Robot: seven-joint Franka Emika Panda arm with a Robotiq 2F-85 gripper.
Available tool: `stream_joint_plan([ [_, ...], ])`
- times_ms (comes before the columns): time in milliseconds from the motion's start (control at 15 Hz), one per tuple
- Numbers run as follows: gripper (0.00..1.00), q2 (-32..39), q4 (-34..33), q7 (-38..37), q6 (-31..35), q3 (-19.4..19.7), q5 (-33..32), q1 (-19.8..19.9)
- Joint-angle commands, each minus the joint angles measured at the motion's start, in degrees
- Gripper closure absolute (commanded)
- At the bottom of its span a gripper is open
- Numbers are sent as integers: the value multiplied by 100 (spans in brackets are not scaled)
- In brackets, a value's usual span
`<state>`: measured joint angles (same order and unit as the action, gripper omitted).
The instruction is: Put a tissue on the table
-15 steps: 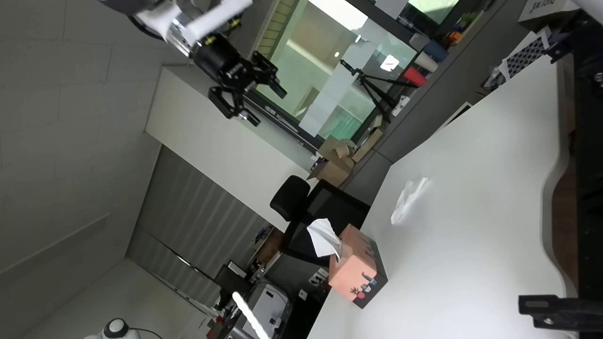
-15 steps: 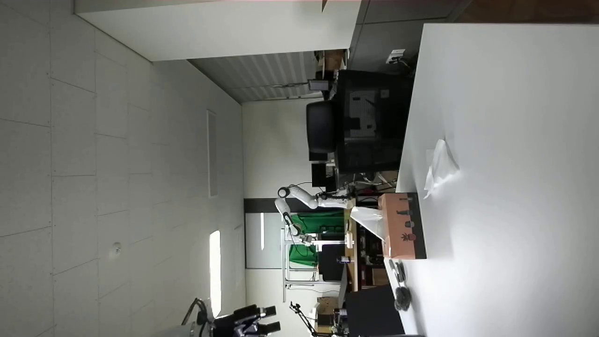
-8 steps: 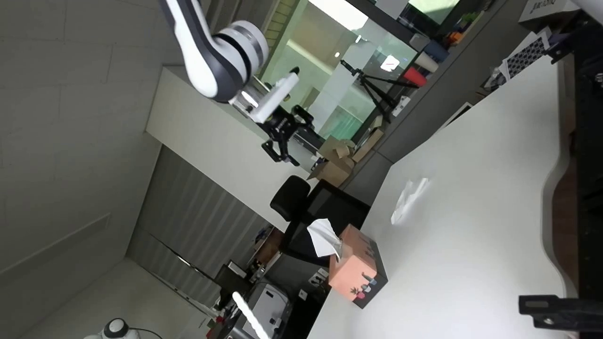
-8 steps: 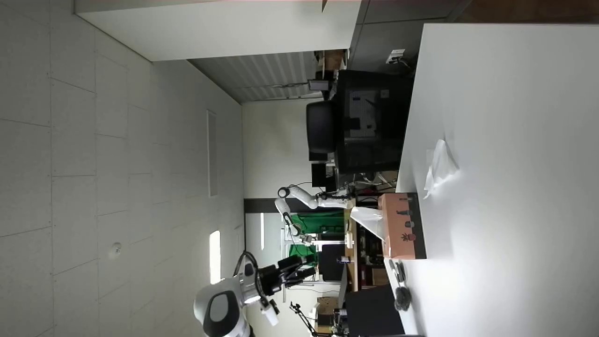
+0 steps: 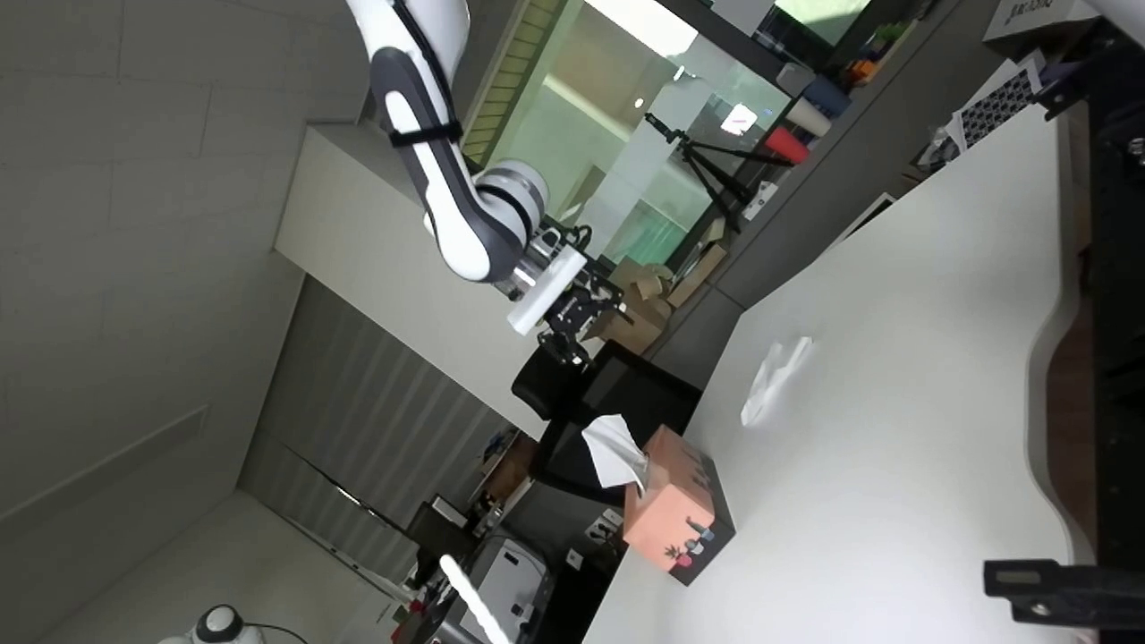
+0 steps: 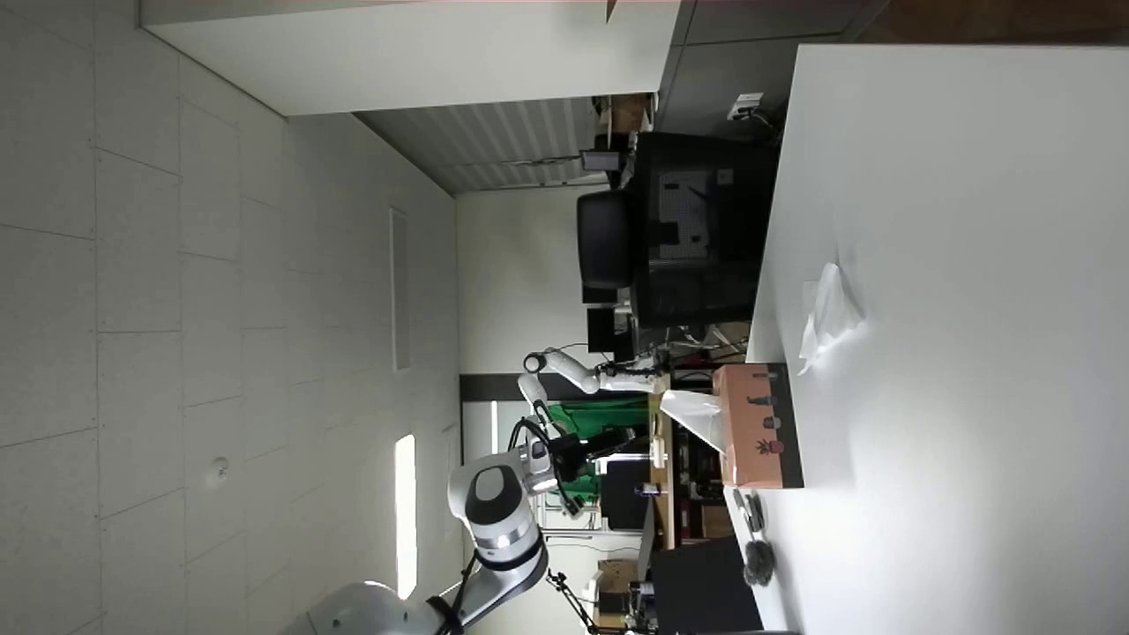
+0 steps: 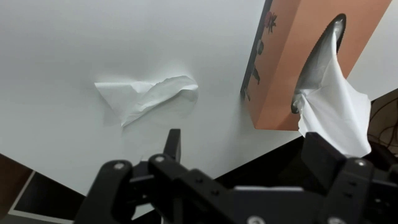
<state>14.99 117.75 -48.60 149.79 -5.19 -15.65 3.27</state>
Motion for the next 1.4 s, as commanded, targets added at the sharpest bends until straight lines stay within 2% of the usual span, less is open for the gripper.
stream_joint_plan([
  [0,0,1183,-1458,-1028,-379,612,317,-829],
  [133,0,1620,-2038,-1222,-599,697,844,-1022],
  [200,0,1781,-2295,-1135,-758,592,1279,-997],
  [267,0,1385,-1578,-810,-371,745,1039,-1079],
  [467,0,1750,-2095,-846,-561,719,1368,-1133],
  [1000,0,1770,-2163,-888,-589,723,1370,-1117],
  [1133,0,1868,-2374,-1178,-502,926,1277,-1188],
  [1333,0,2037,-2832,-1550,-744,1154,1408,-1223],
])
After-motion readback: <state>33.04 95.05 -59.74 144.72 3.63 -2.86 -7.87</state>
